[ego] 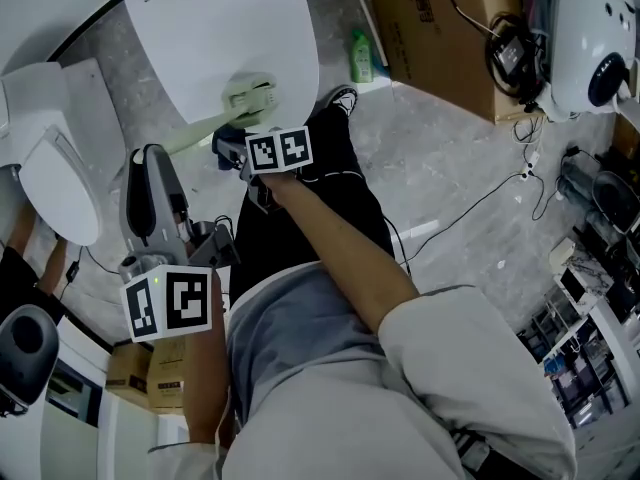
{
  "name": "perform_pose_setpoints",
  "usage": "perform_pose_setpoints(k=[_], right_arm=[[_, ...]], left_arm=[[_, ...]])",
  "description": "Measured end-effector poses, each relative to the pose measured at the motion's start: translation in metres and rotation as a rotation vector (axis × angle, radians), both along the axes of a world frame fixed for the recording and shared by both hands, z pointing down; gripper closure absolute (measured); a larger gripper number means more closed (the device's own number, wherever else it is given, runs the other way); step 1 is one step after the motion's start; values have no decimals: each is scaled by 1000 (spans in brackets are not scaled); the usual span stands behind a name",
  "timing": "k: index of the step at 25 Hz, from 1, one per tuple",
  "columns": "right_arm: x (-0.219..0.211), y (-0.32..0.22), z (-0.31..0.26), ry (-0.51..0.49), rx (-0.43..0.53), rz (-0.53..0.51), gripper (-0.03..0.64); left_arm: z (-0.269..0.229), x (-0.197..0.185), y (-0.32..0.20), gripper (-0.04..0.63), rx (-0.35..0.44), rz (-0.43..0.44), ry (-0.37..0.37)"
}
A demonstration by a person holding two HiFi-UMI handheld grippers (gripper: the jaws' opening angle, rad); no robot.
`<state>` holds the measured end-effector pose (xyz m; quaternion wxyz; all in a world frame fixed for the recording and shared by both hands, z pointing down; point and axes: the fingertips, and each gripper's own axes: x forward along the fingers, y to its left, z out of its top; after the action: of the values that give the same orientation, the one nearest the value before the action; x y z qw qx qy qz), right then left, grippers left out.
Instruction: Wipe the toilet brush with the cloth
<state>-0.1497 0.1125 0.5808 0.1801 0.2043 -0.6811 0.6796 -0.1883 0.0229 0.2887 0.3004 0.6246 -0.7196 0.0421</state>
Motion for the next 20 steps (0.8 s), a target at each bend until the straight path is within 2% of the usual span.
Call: perform_pose_setpoints(k=[12, 20], right_arm=[[15, 0, -14, -45, -52, -62, 520], [26, 3, -23, -47, -13, -178, 518]], left_arm=[[-2, 1, 1, 595, -21, -17, -13], [-5, 2, -2, 595, -23, -27, -24]])
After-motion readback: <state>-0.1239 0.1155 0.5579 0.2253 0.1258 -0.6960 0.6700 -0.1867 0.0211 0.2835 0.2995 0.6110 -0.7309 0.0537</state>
